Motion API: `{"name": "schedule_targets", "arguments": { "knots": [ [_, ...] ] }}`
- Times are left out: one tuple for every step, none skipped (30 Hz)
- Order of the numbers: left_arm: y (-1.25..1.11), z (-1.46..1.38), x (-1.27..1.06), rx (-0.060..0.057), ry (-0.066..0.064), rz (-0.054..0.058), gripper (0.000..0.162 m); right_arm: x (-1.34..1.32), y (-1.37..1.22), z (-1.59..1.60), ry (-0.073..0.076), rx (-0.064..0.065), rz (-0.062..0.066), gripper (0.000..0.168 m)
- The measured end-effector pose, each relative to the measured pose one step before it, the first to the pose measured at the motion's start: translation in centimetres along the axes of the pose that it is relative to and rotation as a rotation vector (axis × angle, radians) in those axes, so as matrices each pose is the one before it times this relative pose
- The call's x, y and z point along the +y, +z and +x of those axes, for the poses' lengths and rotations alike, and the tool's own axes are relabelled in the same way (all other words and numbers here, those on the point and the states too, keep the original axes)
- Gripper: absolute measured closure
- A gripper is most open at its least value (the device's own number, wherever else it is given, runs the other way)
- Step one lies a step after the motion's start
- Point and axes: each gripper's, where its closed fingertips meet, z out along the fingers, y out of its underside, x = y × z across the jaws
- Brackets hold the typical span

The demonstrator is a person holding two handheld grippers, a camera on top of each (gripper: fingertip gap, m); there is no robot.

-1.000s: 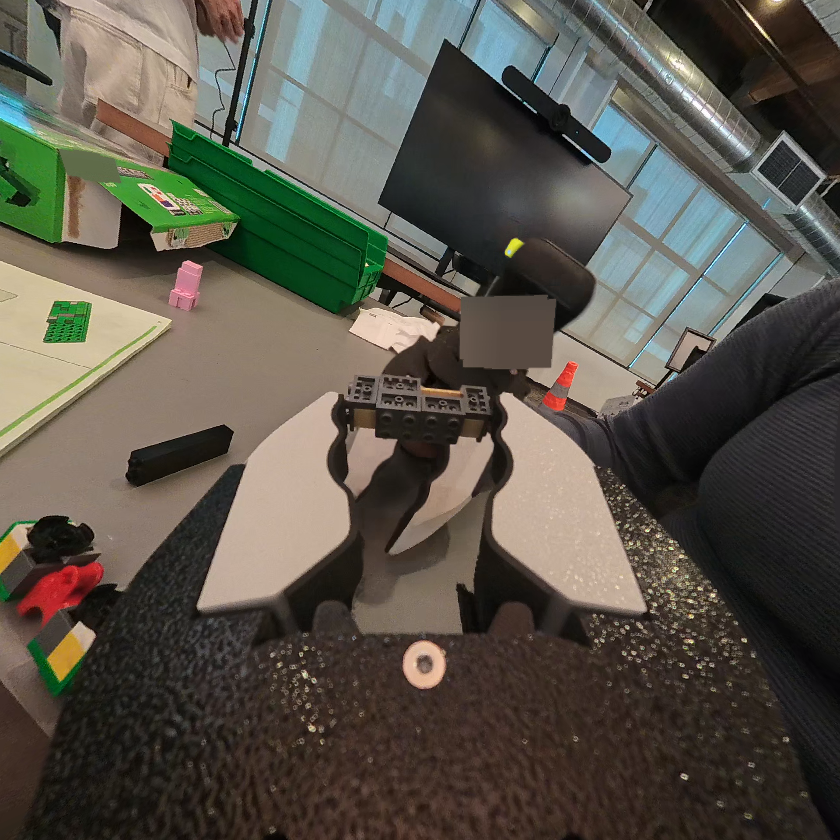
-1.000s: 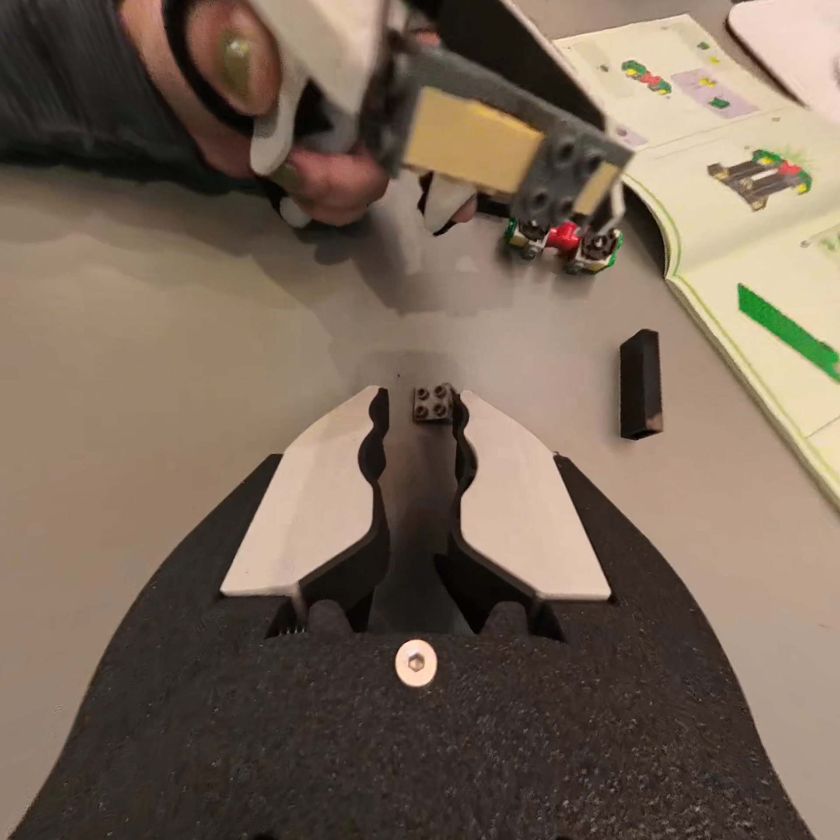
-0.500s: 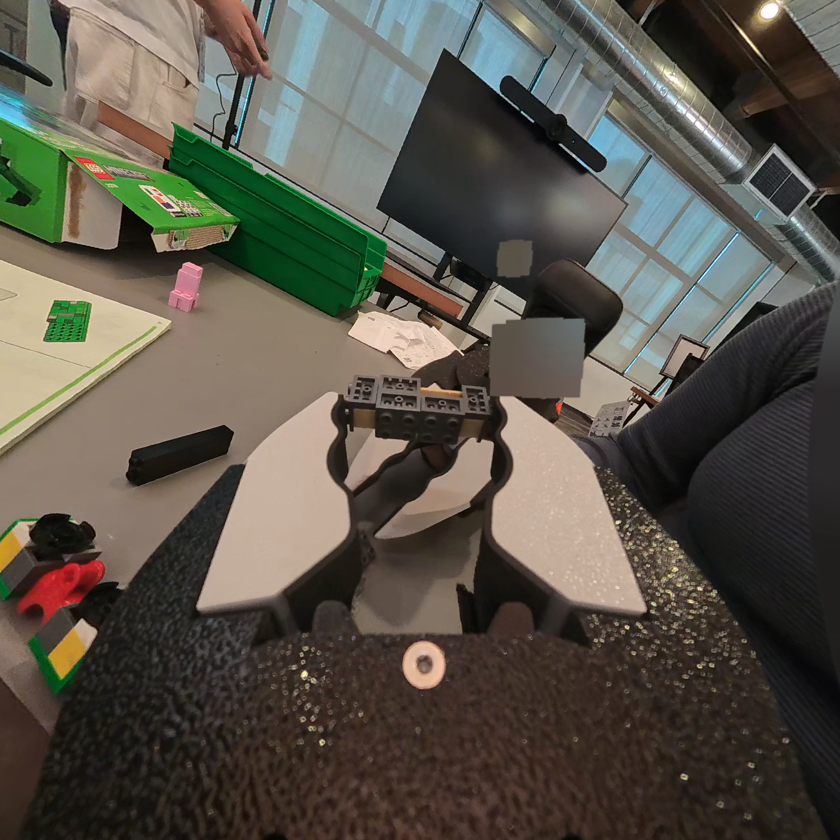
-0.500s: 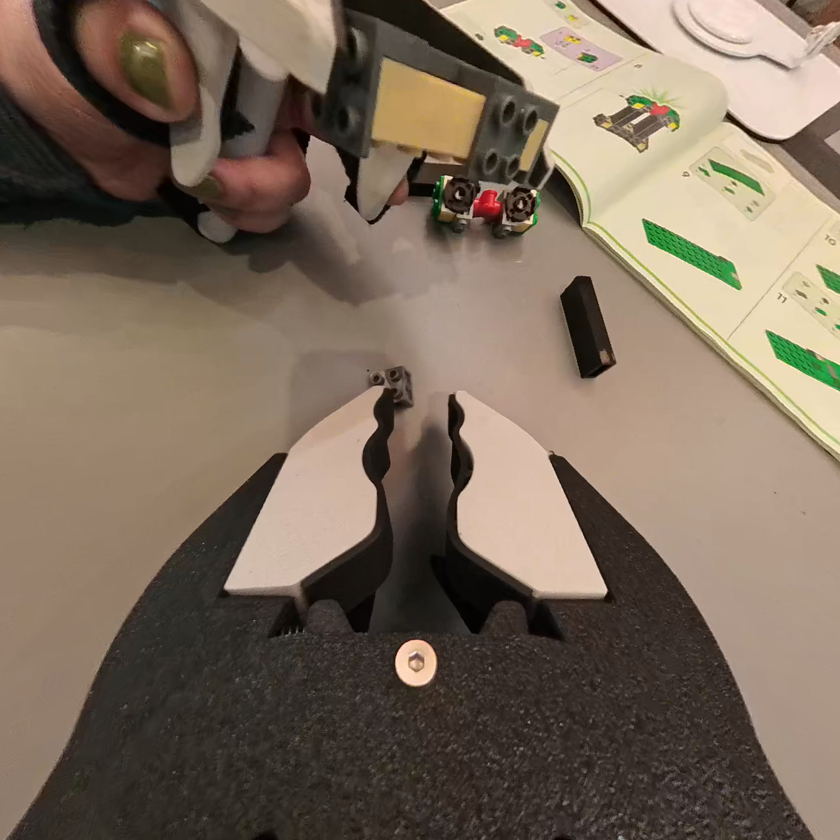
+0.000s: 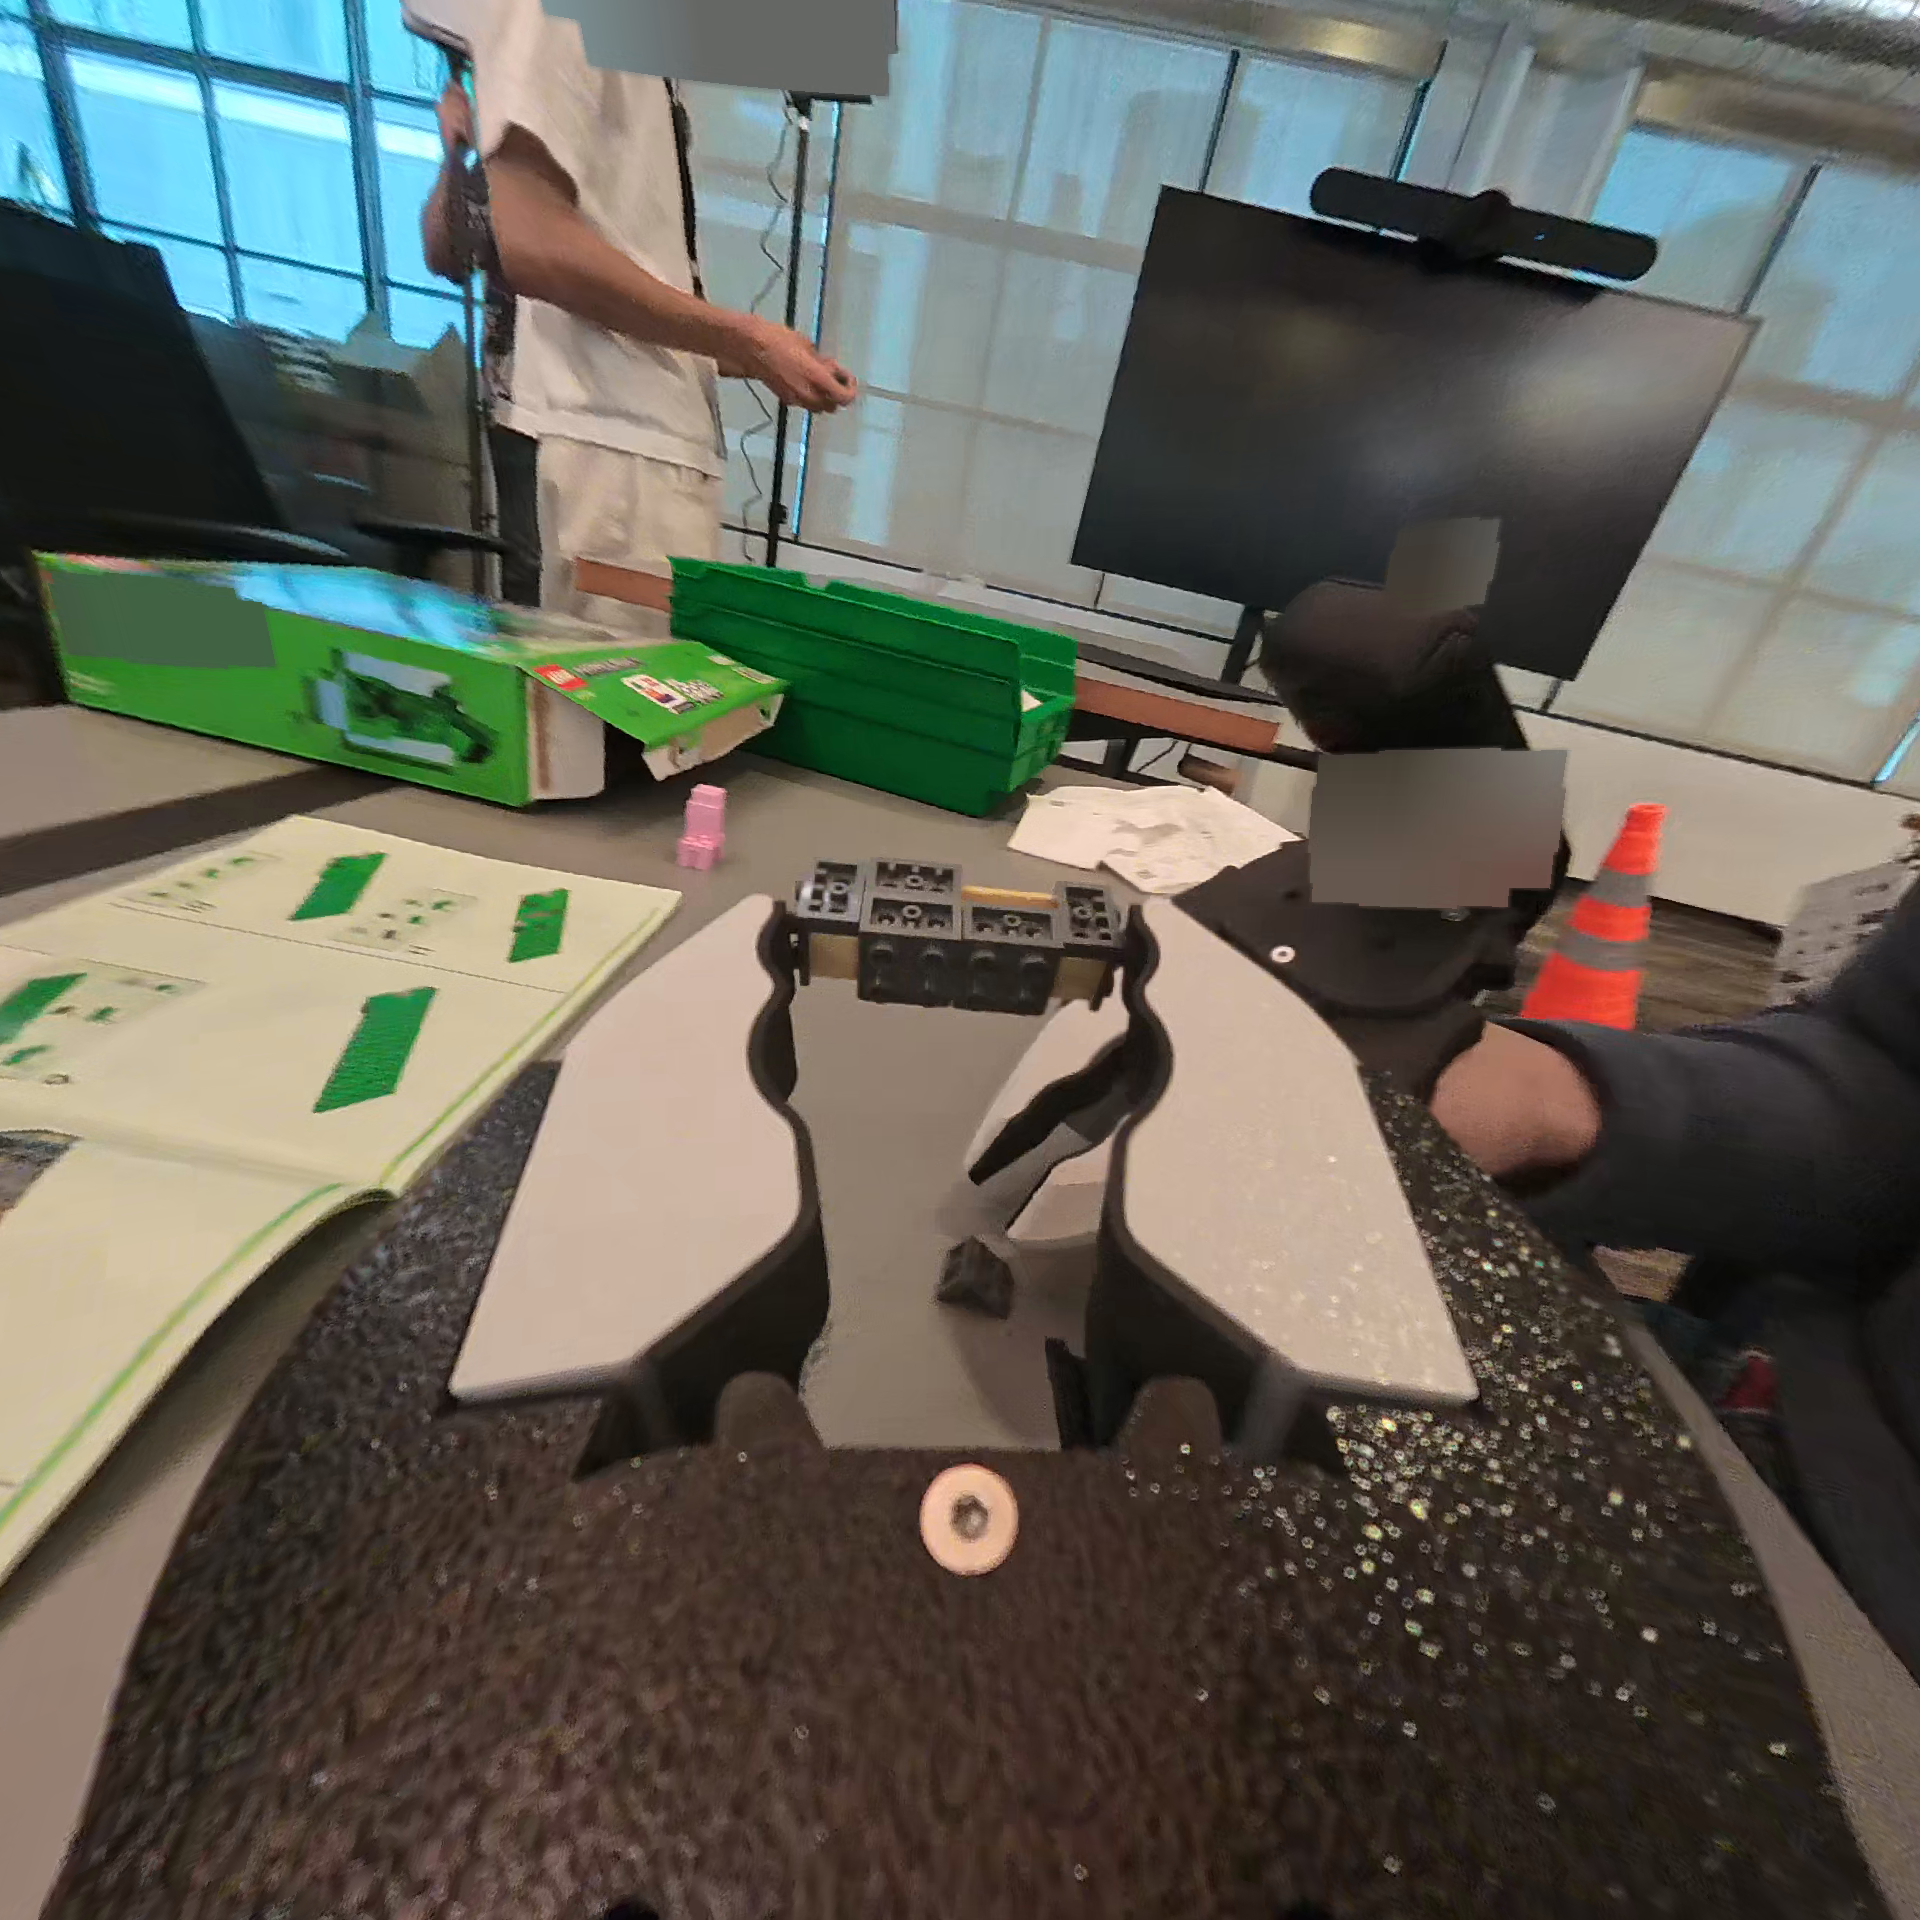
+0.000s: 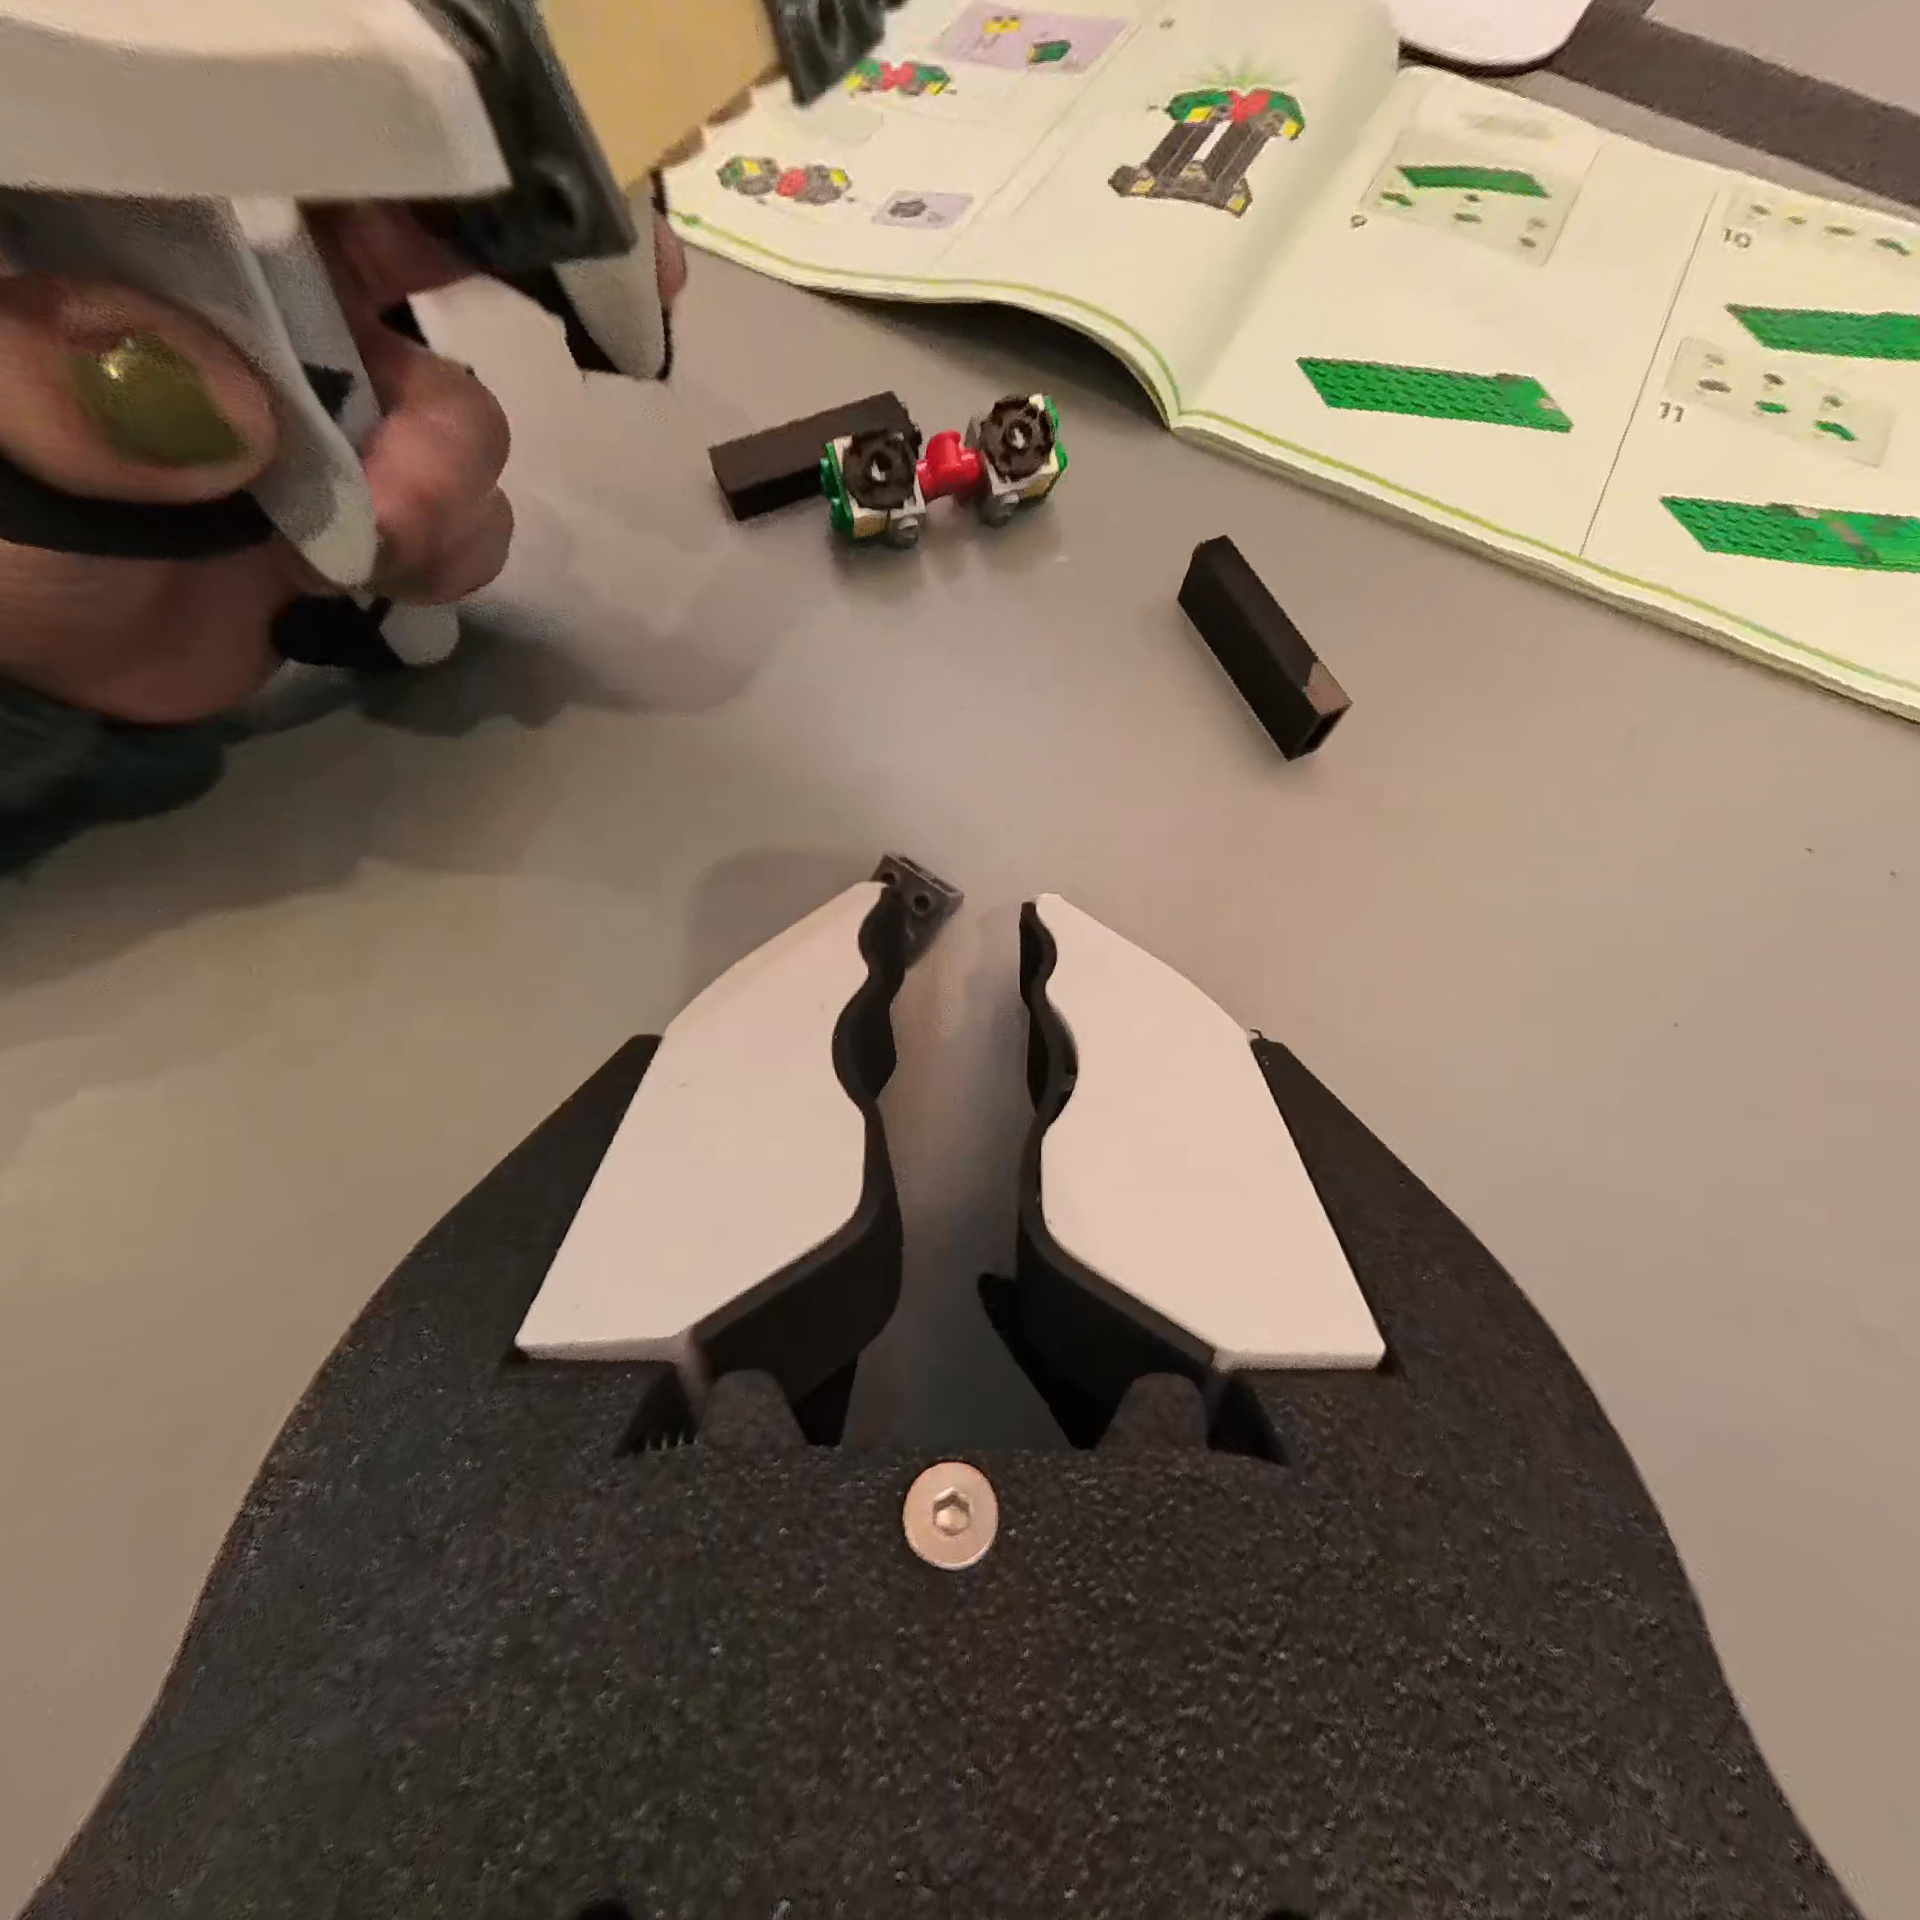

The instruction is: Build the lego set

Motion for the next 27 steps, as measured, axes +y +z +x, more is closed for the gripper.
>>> {"name": "schedule_targets", "arguments": {
  "knots": [
    [-0.03,-0.016,-0.028,-0.0044,0.0045,0.0035,0.101,-0.118,0.096,-0.157,0.0135,0.0042,-0.0011,0.145],
    [0.036,0.009,0.052,0.0009,-0.0028,0.0,0.101,-0.051,0.185,-0.171,0.008,0.0059,-0.0055,0.14],
    [0.065,0.049,0.098,0.0046,-0.0065,-0.0029,0.101,-0.017,0.243,-0.024,-0.0004,0.0206,-0.0047,0.132],
    [0.074,0.058,0.138,0.0053,-0.0062,-0.0041,0.101,0.016,0.266,-0.06,-0.0133,0.0217,-0.0064,0.126],
    [0.09,0.066,0.138,0.0044,-0.0035,-0.0049,0.101,0.061,0.268,-0.069,-0.0191,0.0223,-0.0122,0.123],
    [0.087,0.081,0.143,0.0039,-0.0007,-0.0054,0.101,-0.024,0.201,0.088,-0.0203,0.0301,-0.0086,0.119],
    [0.078,0.079,0.104,0.0032,0.0014,-0.0053,0.101,-0.165,0.1,0.138,-0.0138,0.027,0.0029,0.118],
    [0.057,0.081,0.083,0.0027,0.0023,-0.0046,0.101,-0.132,0.06,0.048,-0.0048,0.013,0.004,0.119],
    [0.045,0.076,0.05,0.0017,0.0029,-0.0036,0.101,0.006,0.04,0.06,0.0031,0.0083,-0.0043,0.12],
    [0.019,0.047,0.047,0.0008,0.003,-0.0032,0.101,0.052,-0.009,0.051,0.0045,0.0034,-0.0034,0.12],
    [0.011,0.021,0.032,0.0004,0.0018,-0.0025,0.101,0.102,-0.058,0.108,0.0056,0.0044,-0.0053,0.12],
    [-0.009,0.001,0.024,0.0002,0.0,-0.0011,0.101,0.163,-0.103,0.073,0.002,-0.0003,-0.0068,0.121],
    [-0.006,-0.006,0.002,0.0003,-0.0018,0.0002,0.101,0.158,-0.117,0.093,0.003,-0.001,-0.0053,0.121],
    [-0.01,-0.021,0.0,0.0003,-0.0029,0.0007,0.101,0.179,-0.118,0.141,0.0037,0.0002,-0.0052,0.122],
    [-0.024,-0.021,-0.002,0.0003,-0.0029,0.0008,0.101,0.18,-0.113,0.167,0.0038,-0.0002,-0.0052,0.122],
    [-0.003,-0.02,0.002,0.0002,-0.0023,0.0008,0.101,0.155,-0.093,0.125,0.0056,-0.0039,-0.0036,0.122],
    [-0.012,-0.015,-0.002,0.0002,-0.0018,0.0003,0.101,0.122,-0.061,0.142,0.0071,-0.0032,-0.0026,0.123],
    [-0.009,-0.009,0.008,0.0003,-0.0014,-0.0003,0.101,0.099,-0.057,0.211,0.0051,0.0012,-0.002,0.124],
    [-0.004,-0.005,0.013,0.0003,-0.001,-0.0005,0.101,0.083,-0.053,0.182,0.0024,0.0008,-0.0012,0.126],
    [0.001,0.005,0.011,0.0006,-0.0006,-0.0009,0.101,0.057,-0.026,0.007,0.0018,-0.0106,0.0002,0.129],
    [0.016,0.013,0.034,0.0009,-0.0006,-0.0016,0.101,0.032,0.002,-0.136,0.0109,-0.0185,0.0021,0.131],
    [0.019,0.01,0.032,0.001,-0.0005,-0.0023,0.101,-0.028,0.022,-0.36,0.0176,-0.0313,0.0043,0.131],
    [0.024,0.005,0.035,0.0013,-0.0003,-0.0026,0.101,-0.031,0.025,-0.507,0.0142,-0.0382,0.002,0.133],
    [0.014,0.017,0.028,0.0012,-0.0001,-0.002,0.101,-0.038,0.056,-0.202,0.0093,-0.0126,0.0002,0.133],
    [0.013,0.016,0.018,0.0007,0.0,-0.0011,0.101,0.006,0.063,-0.055,-0.0021,0.0007,-0.0031,0.135],
    [0.003,0.0,0.007,0.0005,-0.0002,-0.0006,0.101,0.004,0.096,-0.065,-0.0011,0.0004,-0.0051,0.136],
    [-0.002,0.0,0.001,0.0006,-0.0008,-0.0003,0.101,-0.009,0.063,-0.033,0.0056,0.0036,-0.0051,0.136]
  ]
}}
